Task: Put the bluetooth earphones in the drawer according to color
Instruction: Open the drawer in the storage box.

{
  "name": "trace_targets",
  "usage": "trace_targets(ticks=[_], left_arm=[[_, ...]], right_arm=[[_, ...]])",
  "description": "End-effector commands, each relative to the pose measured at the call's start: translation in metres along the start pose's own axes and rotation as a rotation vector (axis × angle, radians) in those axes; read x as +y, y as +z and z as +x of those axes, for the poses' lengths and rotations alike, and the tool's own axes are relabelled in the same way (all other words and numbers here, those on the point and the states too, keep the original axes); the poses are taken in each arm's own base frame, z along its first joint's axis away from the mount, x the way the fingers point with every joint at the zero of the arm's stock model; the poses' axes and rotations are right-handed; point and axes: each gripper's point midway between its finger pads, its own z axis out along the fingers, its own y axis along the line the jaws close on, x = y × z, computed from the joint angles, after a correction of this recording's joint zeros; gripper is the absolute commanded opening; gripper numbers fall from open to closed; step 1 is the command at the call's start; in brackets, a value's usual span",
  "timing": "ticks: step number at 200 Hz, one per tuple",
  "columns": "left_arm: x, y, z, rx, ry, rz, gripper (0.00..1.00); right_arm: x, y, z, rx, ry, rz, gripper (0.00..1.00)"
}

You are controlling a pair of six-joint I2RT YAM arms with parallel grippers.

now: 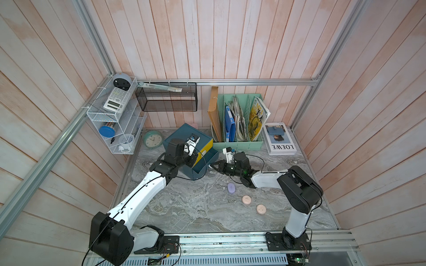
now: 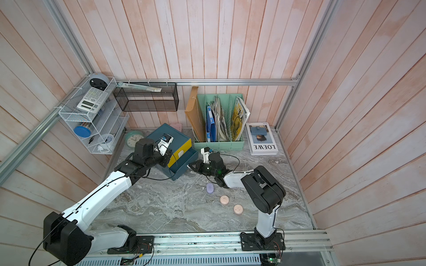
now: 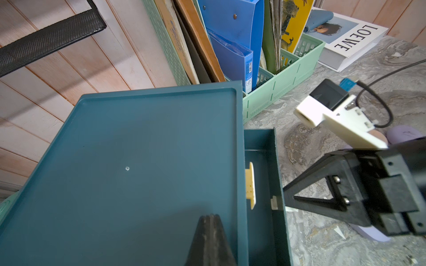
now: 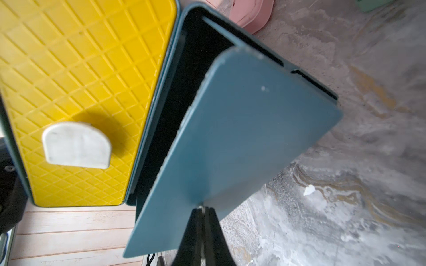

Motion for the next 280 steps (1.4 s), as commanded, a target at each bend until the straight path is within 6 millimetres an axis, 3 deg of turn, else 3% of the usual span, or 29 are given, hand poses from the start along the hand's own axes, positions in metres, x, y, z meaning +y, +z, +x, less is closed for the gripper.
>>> trace_targets(ticks=[1,133,246,262,280], left_arm=[[0.004,-0.006,-0.004,-0.010,0.016,-0.017,0.00],[0.004,-0.011,-0.008,-0.024,0.019,-0.019,0.00],[0.004,-0.009,-0.007,-0.019,0.023,-0.018,0.00],[0.004,-0.009,-0.008,-0.022,0.022,-0.017,0.00],[0.004,-0.012,-0.011,-0.036,0.018,-0.017,0.00]], right_arm=[[-0.024,-0.007,0.020,0.043,0.024,0.075,0.00],[-0.032,-0.030,0.032,0.037,0.028,0.115,0.00],[-0.035,-0.035,0.035,0.034,0.017,0.129,0.00],[-0.035,-0.036,0.035,0.036,0.012,0.131,0.08],[-0.033,-0.035,0.033,0.034,0.005,0.129,0.23]])
